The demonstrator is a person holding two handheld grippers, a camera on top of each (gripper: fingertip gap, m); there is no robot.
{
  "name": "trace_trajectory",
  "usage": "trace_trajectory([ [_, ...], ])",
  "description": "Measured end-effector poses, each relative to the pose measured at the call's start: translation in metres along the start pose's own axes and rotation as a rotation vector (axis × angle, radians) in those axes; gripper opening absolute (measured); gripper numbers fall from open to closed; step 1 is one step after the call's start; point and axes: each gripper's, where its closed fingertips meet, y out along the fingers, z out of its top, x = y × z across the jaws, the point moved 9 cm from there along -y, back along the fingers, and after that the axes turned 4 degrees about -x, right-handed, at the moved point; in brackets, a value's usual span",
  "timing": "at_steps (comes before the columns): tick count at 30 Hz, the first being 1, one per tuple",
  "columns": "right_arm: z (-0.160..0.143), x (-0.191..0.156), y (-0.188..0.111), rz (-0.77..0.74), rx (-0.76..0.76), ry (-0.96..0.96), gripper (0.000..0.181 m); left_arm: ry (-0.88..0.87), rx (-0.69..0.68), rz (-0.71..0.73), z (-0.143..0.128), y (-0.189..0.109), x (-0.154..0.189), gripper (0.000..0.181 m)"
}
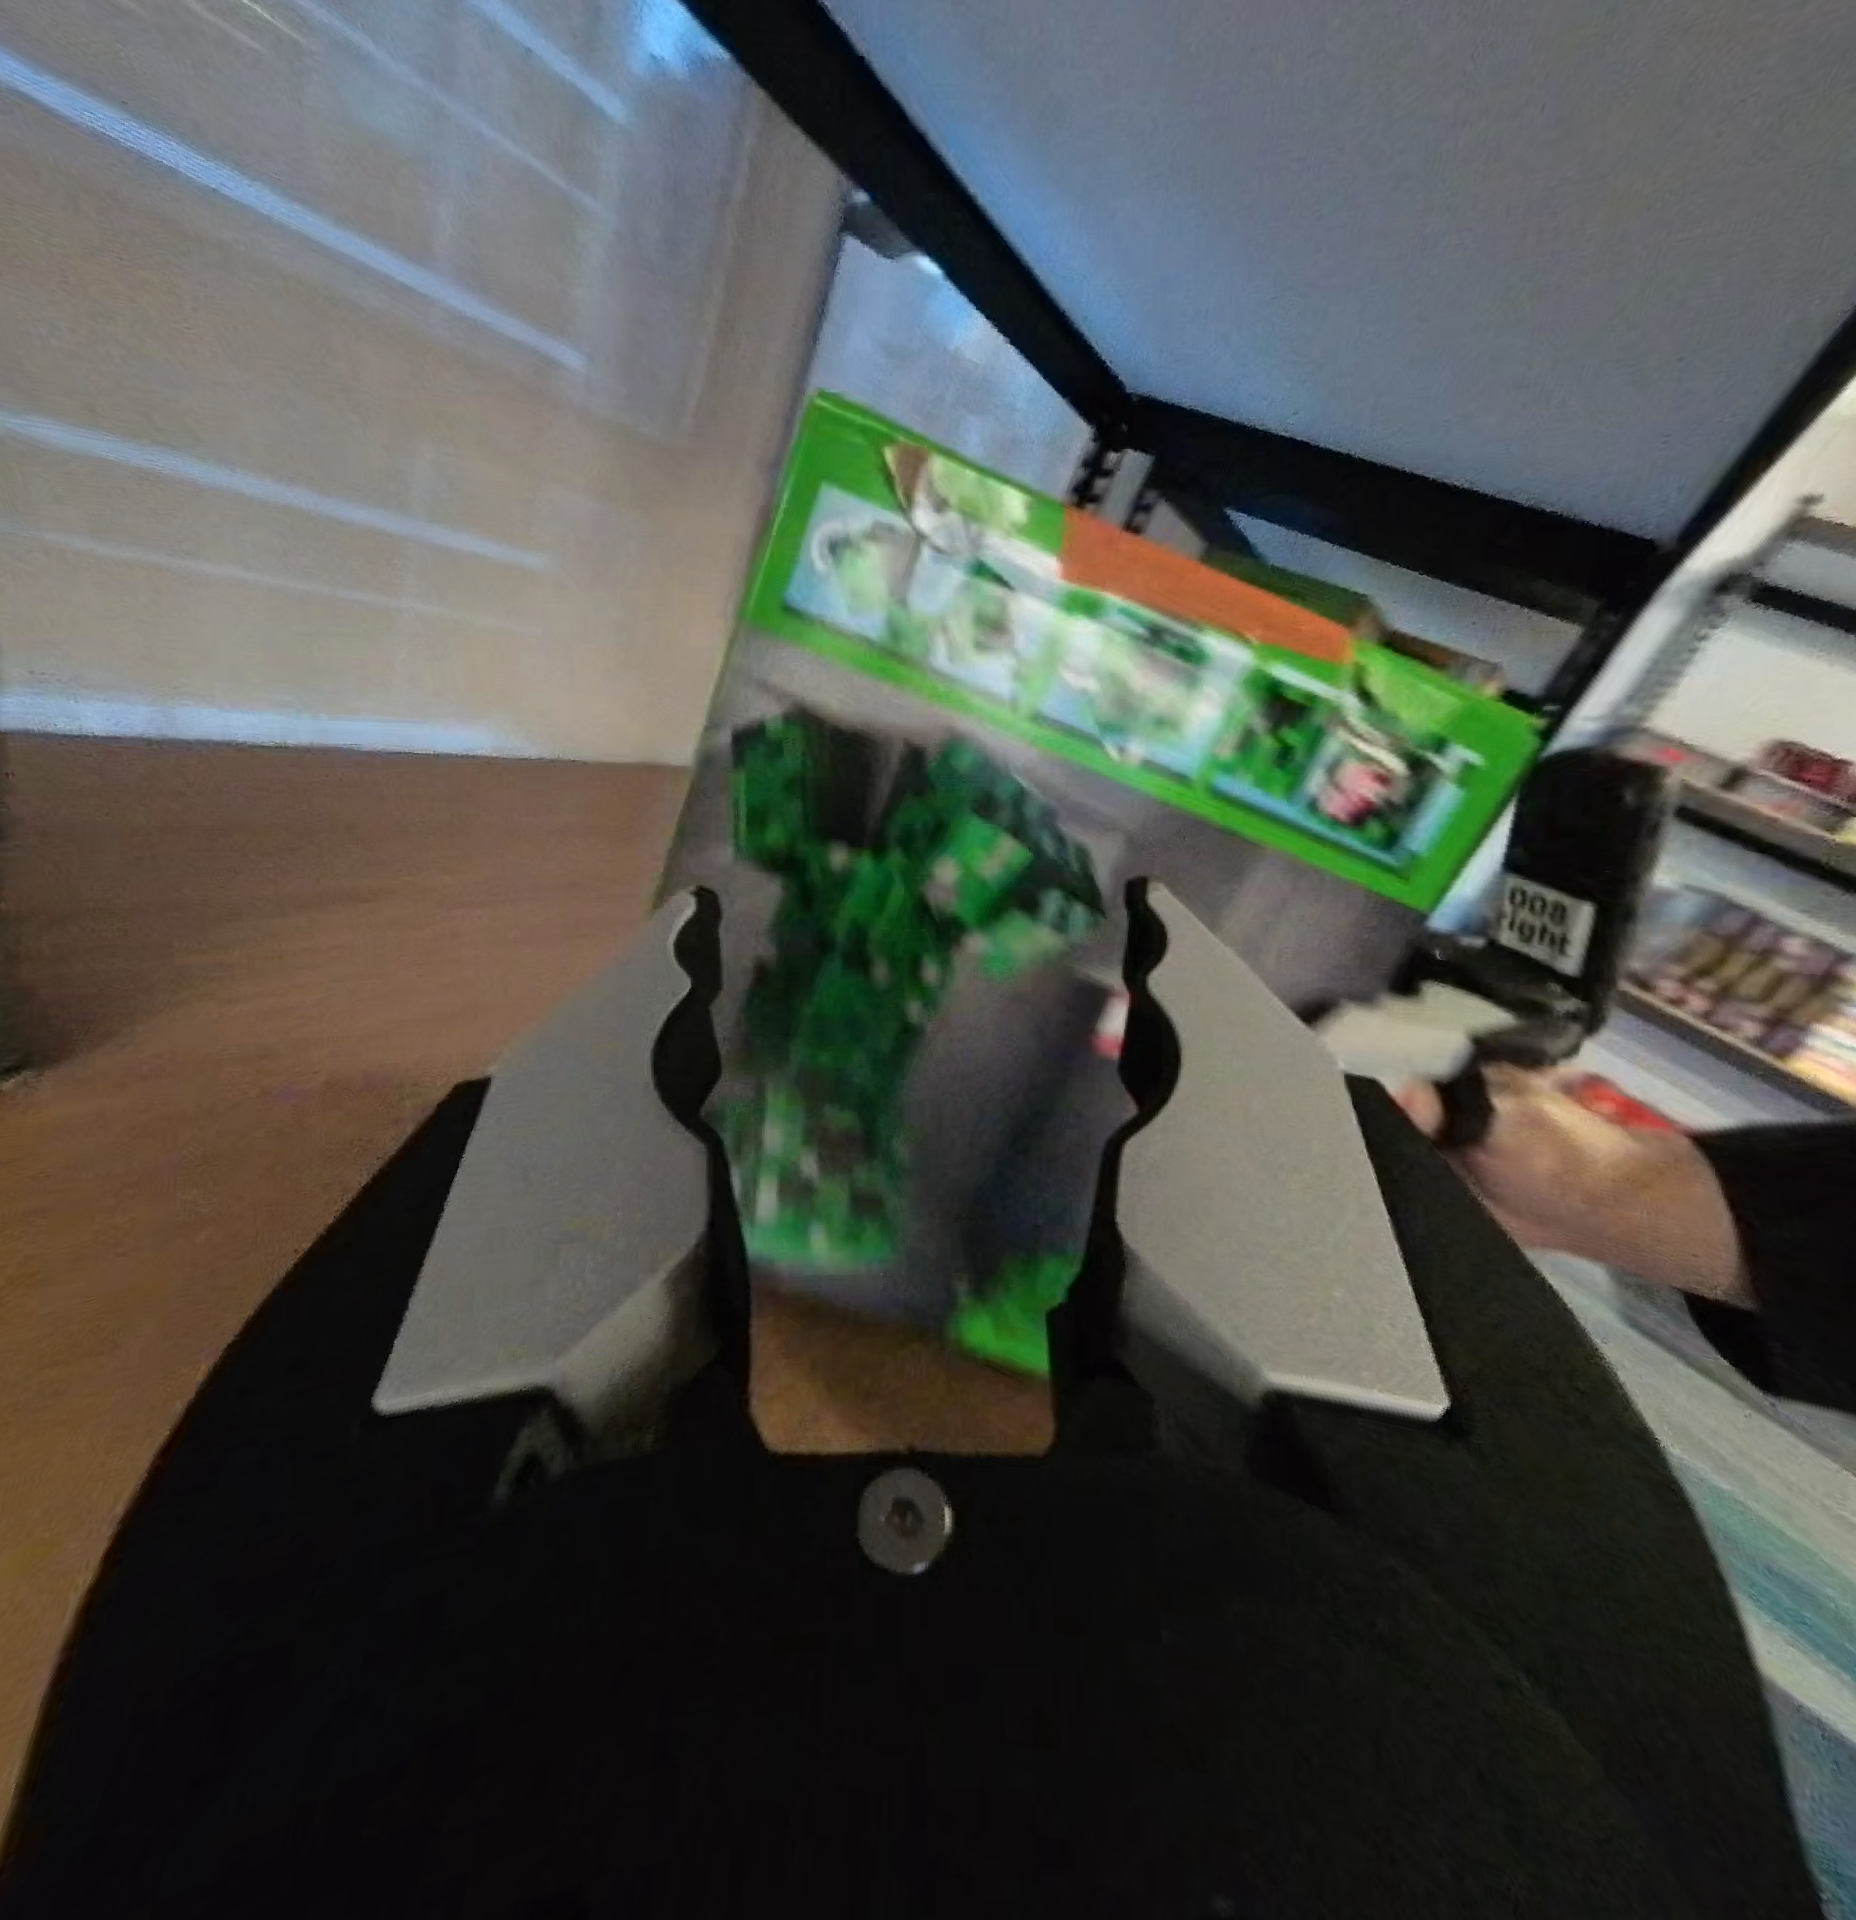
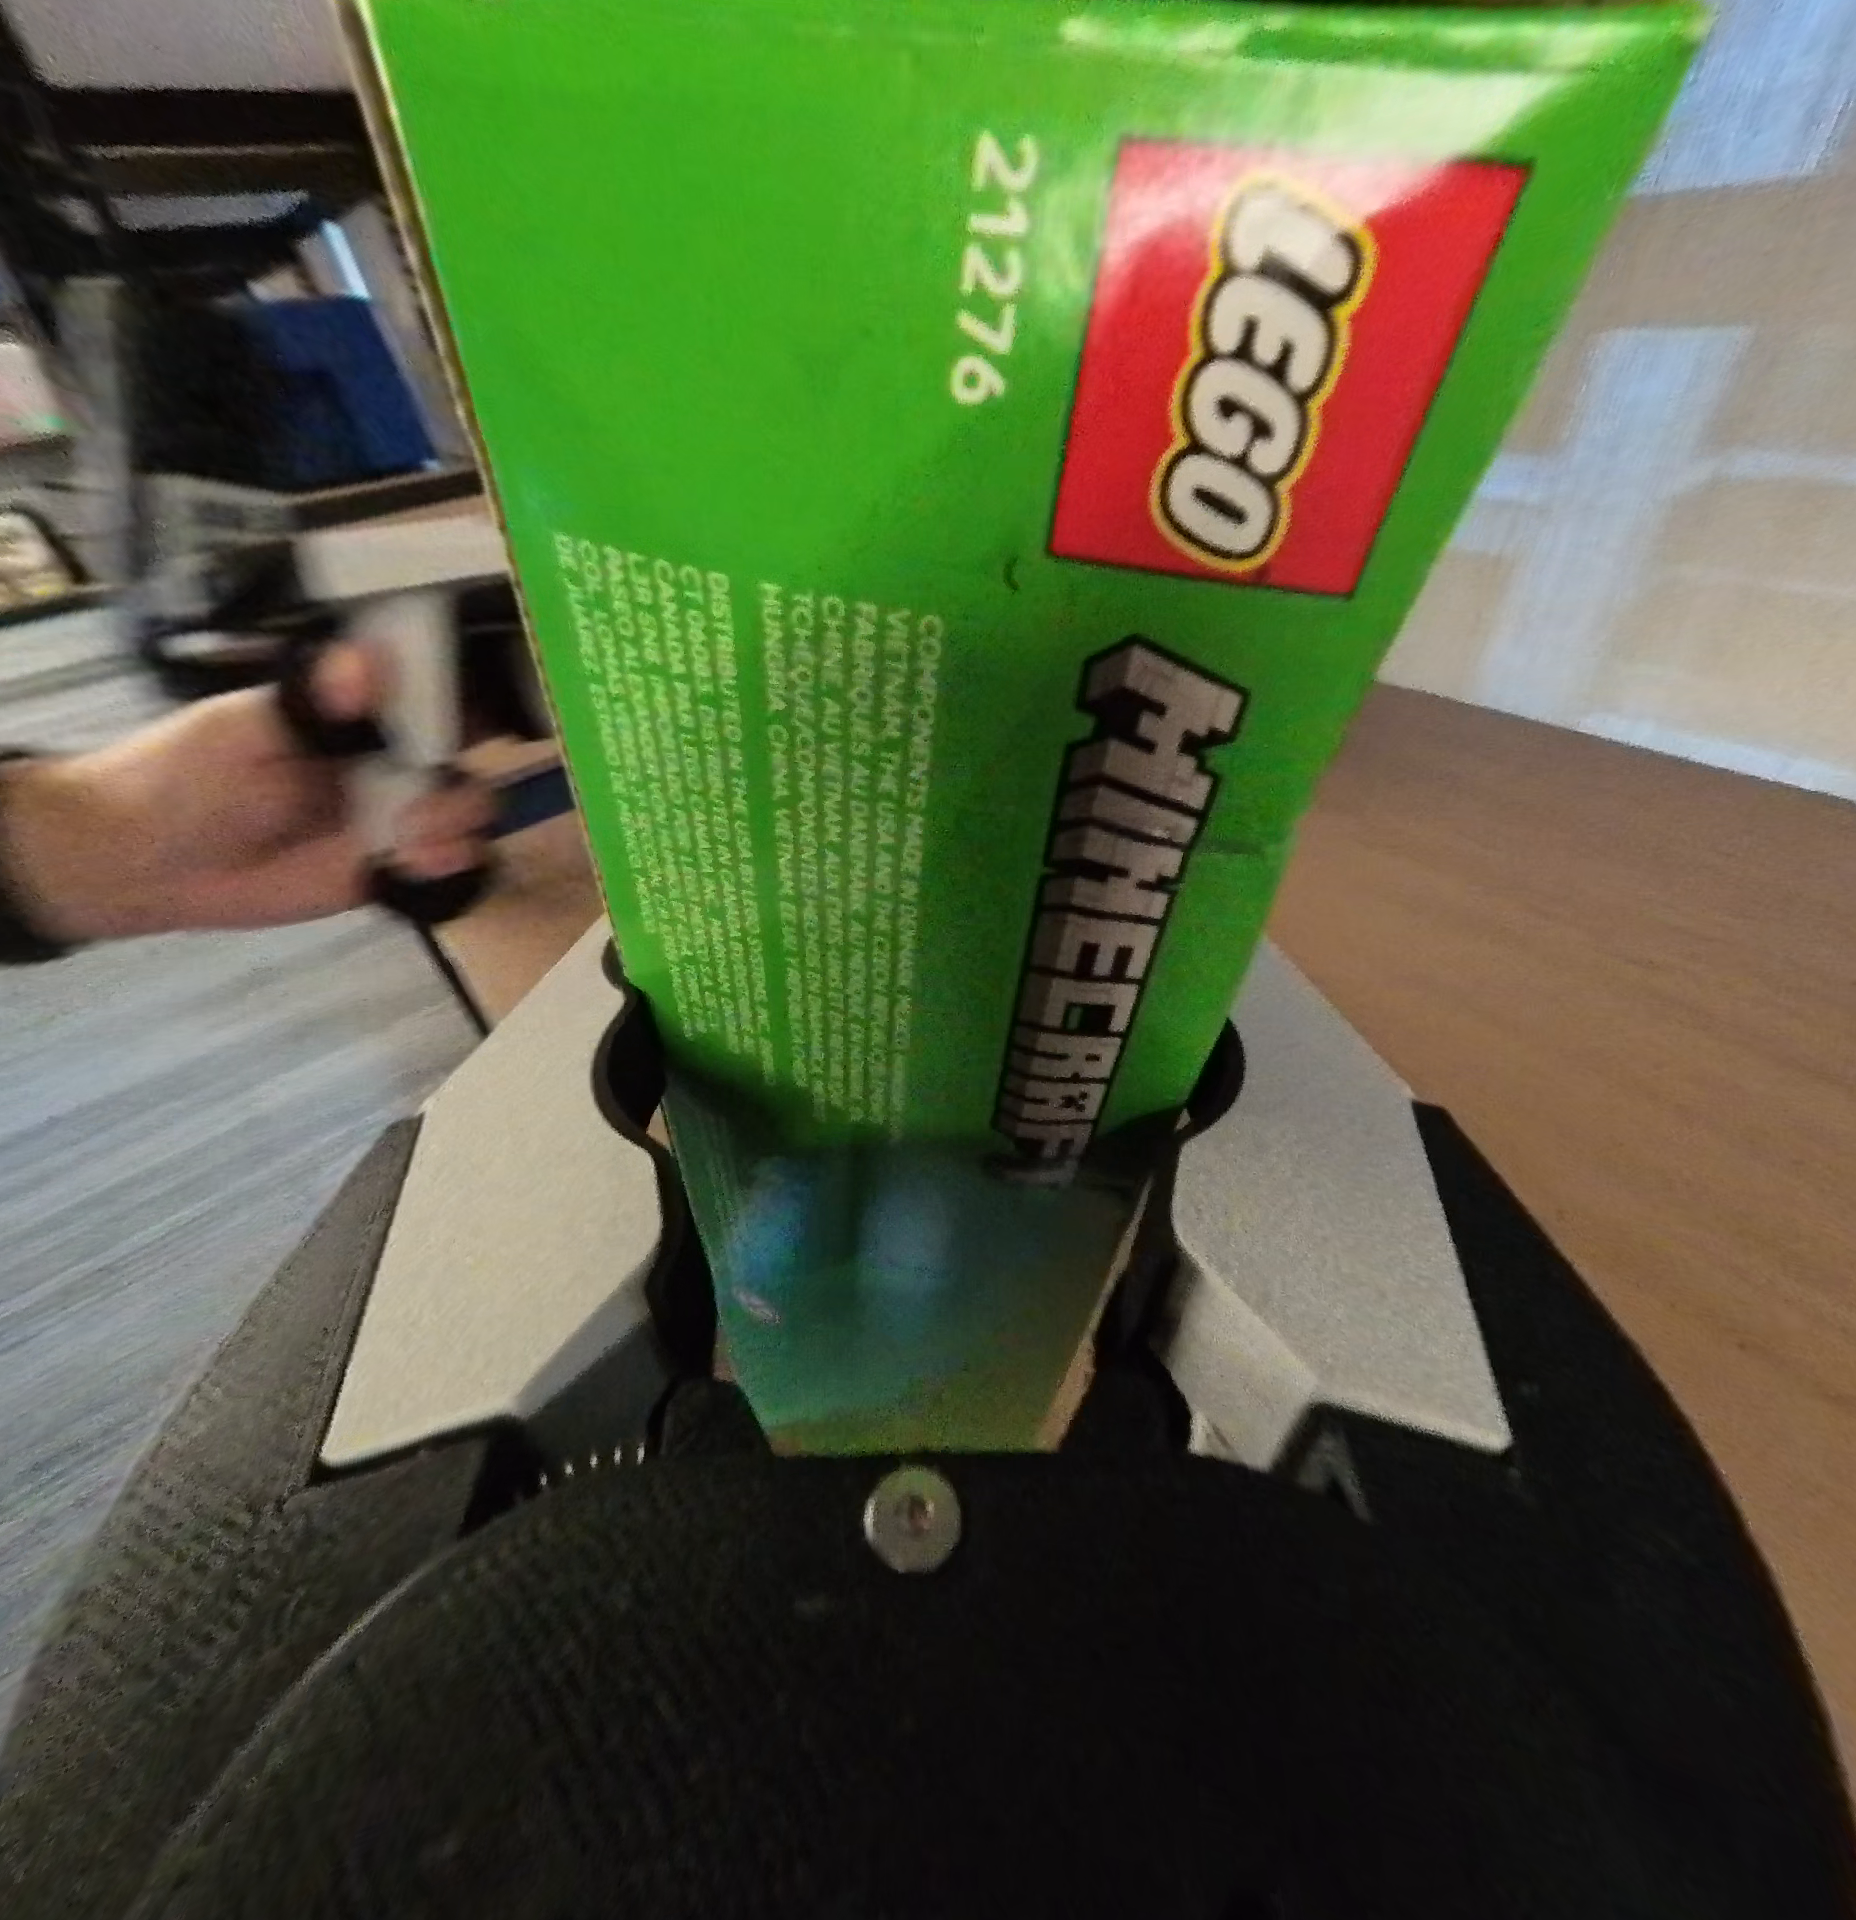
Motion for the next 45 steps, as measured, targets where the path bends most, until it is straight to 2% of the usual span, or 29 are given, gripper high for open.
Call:
trace_trajectory([
  [3, 0.006, -0.002, 0.035, -0.14, -0.017, -0.07, 0.1, -0.011, 0.013, 0.149, -0.016, -0.082, 0.027, 0.074],
  [6, 0.011, -0.002, 0.075, -0.279, 0.032, -0.018, 0.101, -0.096, 0.009, 0.232, -0.043, -0.167, 0.071, 0.073],
  [10, 0.022, 0.007, 0.133, -0.377, 0.047, -0.008, 0.101, -0.199, -0.029, 0.359, -0.079, -0.272, 0.118, 0.072],
  [13, 0.031, 0.019, 0.18, -0.406, 0.05, 0.0, 0.101, -0.249, -0.019, 0.474, -0.078, -0.346, 0.133, 0.07],
  [16, 0.043, 0.034, 0.229, -0.453, 0.016, -0.001, 0.102, -0.251, -0.005, 0.649, -0.07, -0.416, 0.136, 0.071],
  [20, 0.055, 0.06, 0.282, -0.509, 0.021, 0.028, 0.102, -0.253, 0.101, 0.877, -0.055, -0.49, 0.149, 0.07],
  [24, 0.062, 0.073, 0.317, -0.506, 0.01, 0.008, 0.102, -0.203, 0.117, 1.047, -0.054, -0.52, 0.167, 0.069],
  [27, 0.064, 0.075, 0.318, -0.428, -0.01, 0.015, 0.103, -0.216, 0.158, 1.094, -0.061, -0.522, 0.172, 0.069],
  [32, 0.058, 0.08, 0.299, -0.212, 0.017, 0.003, 0.095, -0.22, 0.158, 1.079, -0.063, -0.511, 0.166, 0.069],
  [37, 0.059, 0.085, 0.3, -0.173, -0.007, -0.001, 0.091, -0.198, 0.136, 1.009, -0.062, -0.505, 0.158, 0.069],
  [39, 0.06, 0.082, 0.289, -0.192, -0.042, -0.007, 0.078, -0.187, 0.117, 0.981, -0.065, -0.507, 0.158, 0.069],
  [42, 0.068, 0.058, 0.253, -0.246, 0.003, -0.093, 0.076, -0.179, 0.123, 0.945, -0.069, -0.523, 0.162, 0.069],
  [45, 0.071, -0.001, 0.209, -0.222, -0.014, -0.15, 0.075, -0.171, 0.187, 0.929, -0.063, -0.563, 0.175, 0.07],
])
